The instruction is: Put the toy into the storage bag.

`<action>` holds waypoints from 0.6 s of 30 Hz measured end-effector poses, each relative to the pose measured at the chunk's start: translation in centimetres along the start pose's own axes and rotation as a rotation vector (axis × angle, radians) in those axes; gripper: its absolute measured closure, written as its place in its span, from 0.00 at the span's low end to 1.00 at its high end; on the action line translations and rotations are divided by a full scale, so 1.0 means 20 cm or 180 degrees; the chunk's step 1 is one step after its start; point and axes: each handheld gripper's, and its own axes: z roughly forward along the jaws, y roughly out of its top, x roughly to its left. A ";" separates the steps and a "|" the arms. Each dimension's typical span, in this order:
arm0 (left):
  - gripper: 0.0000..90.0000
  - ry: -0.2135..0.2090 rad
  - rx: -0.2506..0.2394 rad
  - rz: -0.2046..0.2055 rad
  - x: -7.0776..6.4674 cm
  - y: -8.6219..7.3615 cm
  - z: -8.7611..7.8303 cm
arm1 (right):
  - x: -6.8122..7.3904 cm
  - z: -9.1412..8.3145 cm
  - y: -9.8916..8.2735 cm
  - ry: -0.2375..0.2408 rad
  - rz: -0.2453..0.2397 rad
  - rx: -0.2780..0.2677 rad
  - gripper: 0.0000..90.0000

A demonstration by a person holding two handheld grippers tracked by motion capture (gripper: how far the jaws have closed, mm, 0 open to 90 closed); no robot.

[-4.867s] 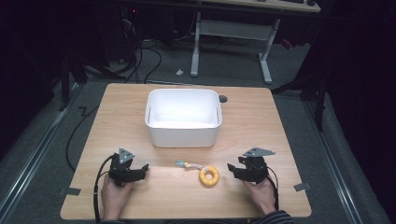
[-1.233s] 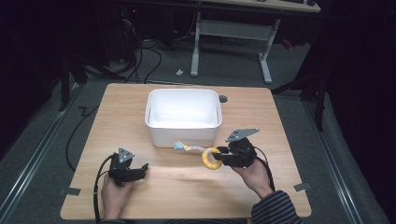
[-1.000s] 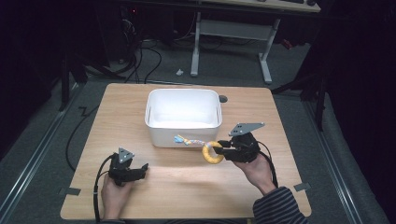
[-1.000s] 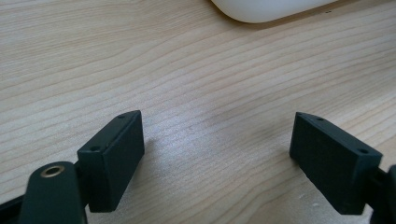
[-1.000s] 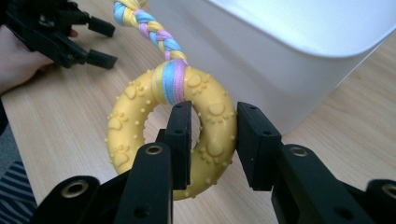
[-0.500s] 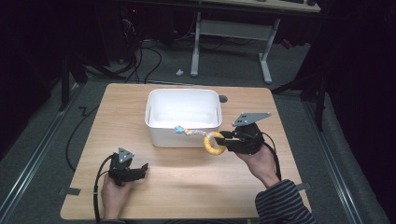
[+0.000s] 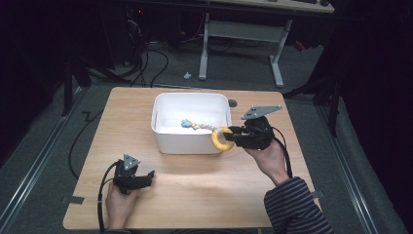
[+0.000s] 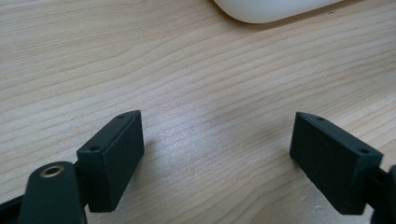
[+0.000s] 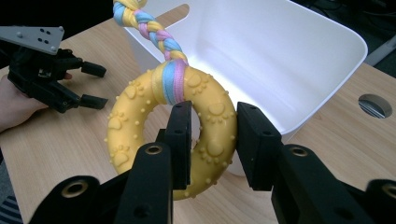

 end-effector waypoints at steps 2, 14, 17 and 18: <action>0.20 0.0000 -0.0001 -0.0003 0.00 0.00 0.00 | 0.00 0.01 0.02 -0.0013 -0.0034 0.0010 0.76; 0.20 0.0001 0.0000 -0.0002 0.00 0.00 0.00 | -0.06 0.12 0.13 0.0034 -0.0087 0.0059 0.76; 0.20 0.0000 -0.0001 -0.0001 0.00 0.00 0.00 | -0.07 0.15 0.15 0.0018 -0.0091 0.0081 0.76; 0.20 0.0000 0.0000 0.0000 0.00 0.00 0.00 | -0.08 0.17 0.16 0.0003 -0.0095 0.0090 0.75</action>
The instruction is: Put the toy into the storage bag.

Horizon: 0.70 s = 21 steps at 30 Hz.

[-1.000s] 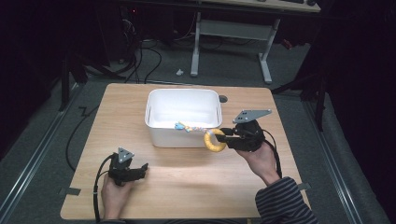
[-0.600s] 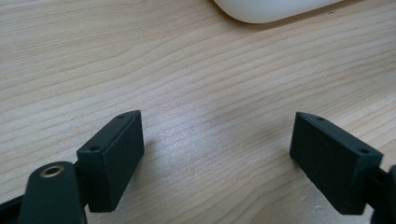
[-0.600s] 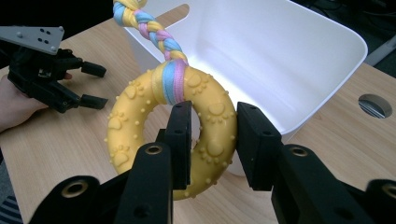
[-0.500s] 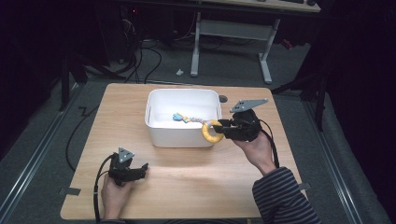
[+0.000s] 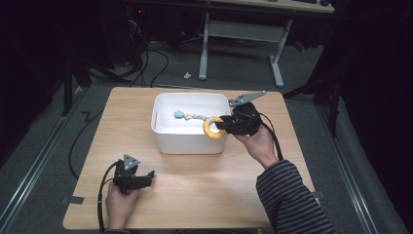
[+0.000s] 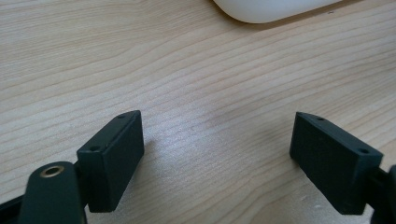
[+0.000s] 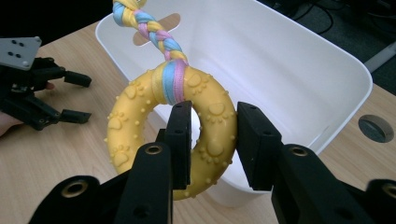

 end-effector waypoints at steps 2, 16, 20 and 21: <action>0.20 -0.0002 0.0000 0.0000 0.00 0.00 0.00 | -0.01 0.03 0.01 -0.0015 0.0001 0.0023 0.75; 0.20 -0.0007 0.0004 0.0008 0.00 0.00 0.00 | -0.06 0.17 0.04 -0.0083 0.0073 0.0146 0.75; 0.20 -0.0008 0.0005 0.0008 0.00 0.00 0.00 | -0.08 0.21 0.05 -0.0097 0.0092 0.0181 0.75; 0.20 -0.0010 0.0002 0.0005 0.00 0.00 0.00 | -0.08 0.22 0.05 -0.0102 0.0103 0.0184 0.75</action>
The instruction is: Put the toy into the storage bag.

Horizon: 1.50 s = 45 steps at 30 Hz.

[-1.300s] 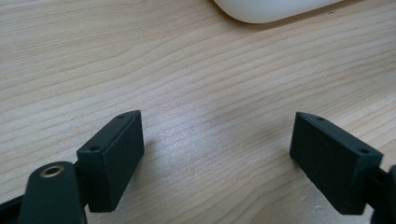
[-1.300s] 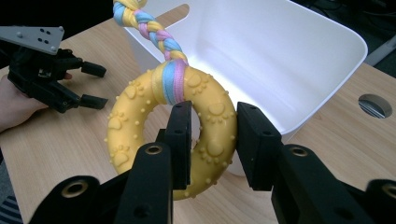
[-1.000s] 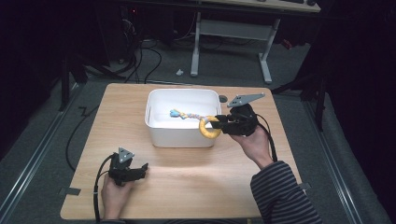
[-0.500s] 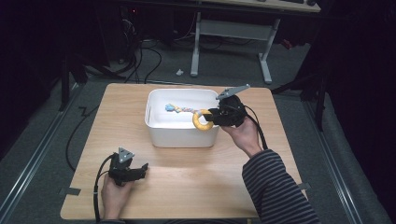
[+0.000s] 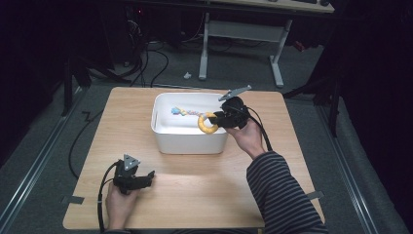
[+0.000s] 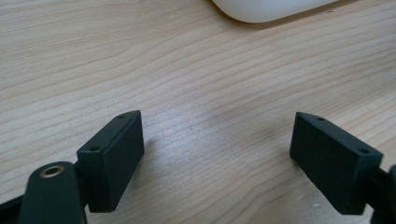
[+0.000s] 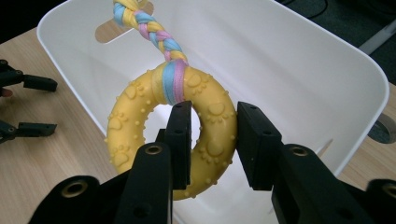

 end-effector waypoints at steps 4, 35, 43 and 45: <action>0.20 0.0001 0.0000 0.0004 0.00 0.00 0.00 | -0.01 0.03 0.01 0.0003 0.0063 0.0019 0.75; 0.20 -0.0001 0.0003 0.0016 0.00 0.00 0.00 | -0.04 0.08 -0.01 -0.0010 0.0133 0.0095 0.55; 0.20 -0.0002 0.0003 0.0015 0.00 0.00 0.00 | -0.05 -0.01 -0.06 -0.0092 0.0147 -0.0062 0.51; 0.20 -0.0002 0.0003 0.0014 0.00 0.00 0.00 | -0.05 -0.04 -0.07 -0.0103 0.0157 -0.0095 0.51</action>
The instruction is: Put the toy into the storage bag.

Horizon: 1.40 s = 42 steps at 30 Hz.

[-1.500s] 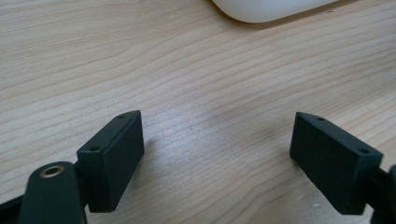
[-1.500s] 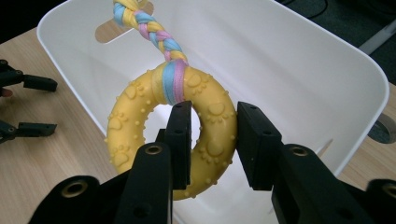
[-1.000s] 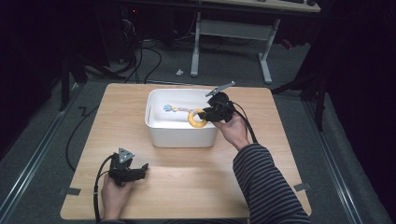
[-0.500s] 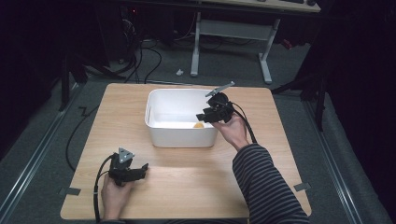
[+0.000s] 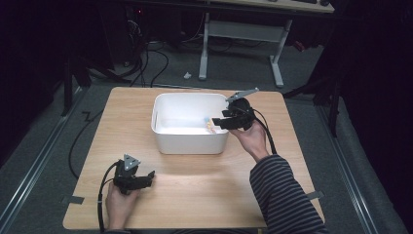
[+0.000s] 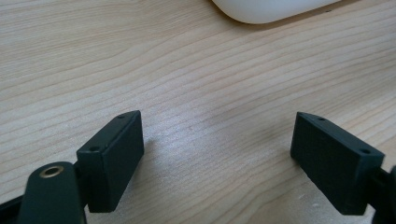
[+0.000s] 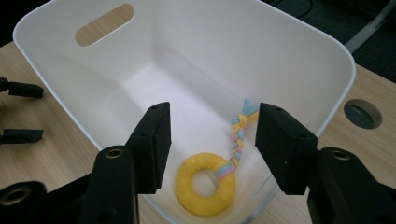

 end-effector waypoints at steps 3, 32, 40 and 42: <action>0.20 0.0000 0.0001 0.0001 0.00 0.00 0.00 | -0.01 -0.04 -0.02 -0.0016 0.0036 -0.0057 0.51; 0.20 0.0001 0.0000 0.0002 0.00 0.00 0.00 | -0.14 -0.32 -0.27 -0.0206 0.0337 -0.0346 0.50; 0.20 0.0000 0.0000 0.0002 0.00 0.00 0.00 | -0.14 -0.39 -0.30 -0.0322 0.0299 -0.0366 0.50; 0.20 0.0000 0.0001 0.0003 0.00 0.00 0.00 | -0.13 -0.41 -0.31 -0.0340 0.0280 -0.0384 0.50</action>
